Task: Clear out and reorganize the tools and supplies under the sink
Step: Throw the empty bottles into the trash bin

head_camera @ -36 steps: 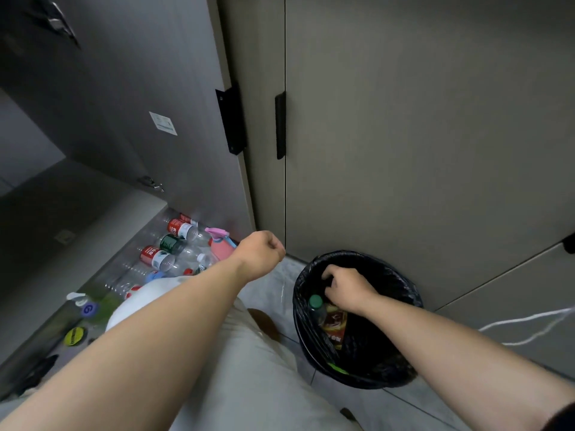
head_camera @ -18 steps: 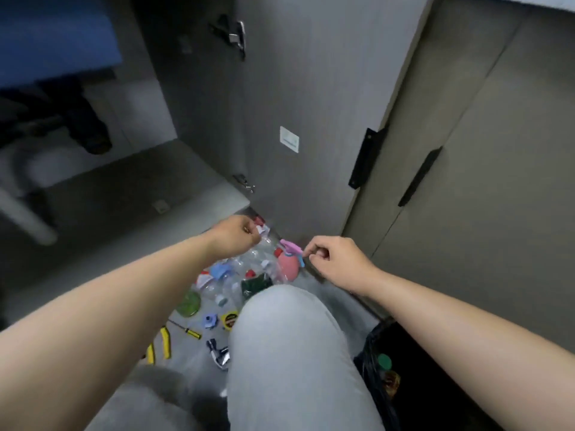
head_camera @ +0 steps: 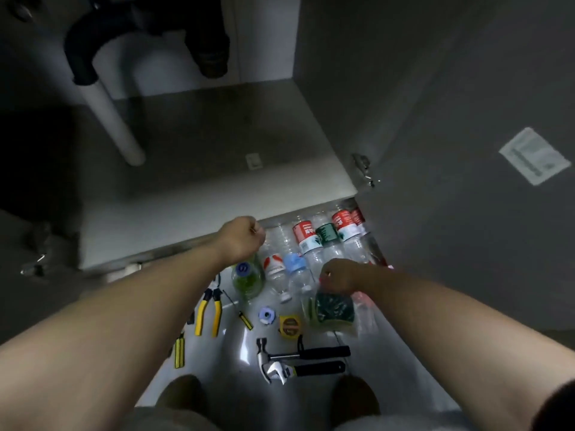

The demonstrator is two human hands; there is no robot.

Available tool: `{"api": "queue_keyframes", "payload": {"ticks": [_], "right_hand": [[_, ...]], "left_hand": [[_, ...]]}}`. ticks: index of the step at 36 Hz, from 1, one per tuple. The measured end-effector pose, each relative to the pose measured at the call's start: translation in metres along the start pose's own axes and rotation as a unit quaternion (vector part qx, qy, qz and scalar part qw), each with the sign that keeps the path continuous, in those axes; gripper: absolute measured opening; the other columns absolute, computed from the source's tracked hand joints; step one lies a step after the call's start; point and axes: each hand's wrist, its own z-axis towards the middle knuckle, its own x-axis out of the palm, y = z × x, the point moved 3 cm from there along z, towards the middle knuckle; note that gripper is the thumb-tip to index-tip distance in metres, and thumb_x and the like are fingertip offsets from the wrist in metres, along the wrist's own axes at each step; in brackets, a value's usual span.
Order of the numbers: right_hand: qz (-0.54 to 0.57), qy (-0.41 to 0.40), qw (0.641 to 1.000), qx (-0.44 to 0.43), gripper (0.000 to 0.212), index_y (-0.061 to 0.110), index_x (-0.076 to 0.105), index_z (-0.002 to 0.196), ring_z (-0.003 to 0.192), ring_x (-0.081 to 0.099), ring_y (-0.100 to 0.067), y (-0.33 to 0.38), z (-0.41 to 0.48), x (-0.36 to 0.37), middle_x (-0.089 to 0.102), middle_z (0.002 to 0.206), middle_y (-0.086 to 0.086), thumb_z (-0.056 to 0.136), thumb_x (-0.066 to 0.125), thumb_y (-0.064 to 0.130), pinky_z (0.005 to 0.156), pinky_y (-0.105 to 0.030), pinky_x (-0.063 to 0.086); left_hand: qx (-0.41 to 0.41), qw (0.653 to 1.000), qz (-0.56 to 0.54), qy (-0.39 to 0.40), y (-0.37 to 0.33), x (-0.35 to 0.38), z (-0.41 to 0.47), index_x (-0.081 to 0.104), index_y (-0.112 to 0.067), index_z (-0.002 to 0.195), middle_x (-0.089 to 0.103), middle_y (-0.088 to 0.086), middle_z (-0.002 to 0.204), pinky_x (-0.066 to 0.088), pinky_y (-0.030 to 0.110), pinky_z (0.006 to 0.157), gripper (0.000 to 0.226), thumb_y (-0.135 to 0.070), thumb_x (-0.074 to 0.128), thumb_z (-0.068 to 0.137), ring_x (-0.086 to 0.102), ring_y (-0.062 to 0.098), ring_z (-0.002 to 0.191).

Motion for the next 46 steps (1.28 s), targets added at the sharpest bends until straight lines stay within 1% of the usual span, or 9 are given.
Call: {"api": "queue_keyframes", "payload": {"ticks": [8,13,21,28,32,36,38,42,46], "right_hand": [[0.080,-0.061,0.993,0.056,0.074,0.007,0.034,0.142,0.121,0.059,-0.028,0.018,0.092,0.046,0.058,0.132,-0.013,0.084,0.076,0.025,0.094,-0.032,0.049],[0.126,-0.161,0.972,0.113,0.052,0.010,0.049,0.130,0.112,0.064,-0.027,0.025,0.116,0.066,0.065,0.121,-0.010,0.088,0.068,0.033,0.093,-0.041,0.054],[0.173,-0.193,0.959,0.118,0.066,0.010,0.042,0.130,0.098,0.061,-0.032,0.029,0.109,0.070,0.060,0.114,-0.013,0.082,0.070,0.047,0.075,-0.035,0.043],[0.191,-0.180,0.960,0.098,0.079,0.008,0.043,0.140,0.116,0.061,-0.029,0.024,0.064,0.029,0.060,0.130,-0.013,0.082,0.071,0.054,0.081,-0.026,0.040],[0.255,-0.137,0.951,0.113,0.075,0.009,0.048,0.136,0.094,0.062,-0.023,0.022,0.024,0.002,0.060,0.120,-0.010,0.078,0.070,0.053,0.063,-0.025,0.044],[0.382,-0.132,0.910,0.089,0.061,0.016,0.056,0.117,0.076,0.063,-0.018,0.028,-0.019,-0.016,0.067,0.106,-0.009,0.073,0.072,0.054,0.053,-0.023,0.046],[0.422,-0.116,0.898,0.055,0.051,0.020,0.057,0.107,0.078,0.064,-0.016,0.033,-0.037,-0.021,0.070,0.106,-0.007,0.071,0.072,0.054,0.060,-0.025,0.049],[0.476,-0.098,0.874,-0.010,0.034,0.021,0.058,0.104,0.083,0.065,-0.014,0.040,-0.054,-0.026,0.073,0.106,-0.003,0.085,0.072,0.046,0.068,-0.027,0.050],[0.490,-0.084,0.866,-0.051,0.038,0.030,0.064,0.117,0.103,0.069,-0.017,0.052,-0.054,-0.023,0.075,0.111,0.005,0.085,0.075,0.048,0.087,-0.037,0.050]], "left_hand": [[0.037,0.999,0.040,-0.001,0.030,0.017,0.037,0.069,-0.011,0.102,0.071,0.007,0.101,0.055,0.039,0.088,0.021,-0.025,0.054,0.102,0.065,0.027,0.096],[0.055,0.998,0.014,-0.014,0.035,0.026,0.049,0.069,-0.016,0.090,0.071,0.001,0.093,0.054,0.035,0.083,0.014,-0.016,0.057,0.098,0.066,0.022,0.092],[0.049,0.999,0.014,0.000,0.036,0.032,0.052,0.073,-0.008,0.100,0.073,0.009,0.103,0.056,0.038,0.088,0.019,-0.012,0.054,0.096,0.066,0.025,0.098],[0.015,1.000,-0.022,0.012,0.038,0.028,0.049,0.069,-0.013,0.101,0.072,0.007,0.104,0.053,0.034,0.086,0.014,-0.018,0.058,0.097,0.066,0.025,0.098],[-0.010,0.997,-0.070,0.037,0.029,0.029,0.046,0.065,-0.010,0.094,0.072,0.011,0.100,0.056,0.037,0.087,0.013,-0.024,0.065,0.095,0.069,0.028,0.095],[-0.029,0.989,-0.122,0.074,0.013,0.032,0.037,0.060,-0.008,0.092,0.068,0.011,0.090,0.052,0.026,0.062,0.036,-0.042,0.072,0.092,0.069,0.018,0.071],[-0.048,0.978,-0.179,0.096,0.007,0.034,0.030,0.060,-0.011,0.098,0.069,0.009,0.101,0.057,0.026,0.059,0.044,-0.052,0.073,0.088,0.072,0.016,0.079],[-0.049,0.944,-0.275,0.175,-0.005,0.037,0.016,0.068,-0.023,0.115,0.076,0.005,0.108,0.062,0.038,0.085,0.056,-0.065,0.076,0.078,0.074,0.022,0.098],[-0.037,0.927,-0.342,0.147,-0.007,0.033,0.013,0.060,-0.027,0.121,0.077,0.004,0.110,0.062,0.043,0.087,0.054,-0.050,0.083,0.078,0.077,0.020,0.091]]}}
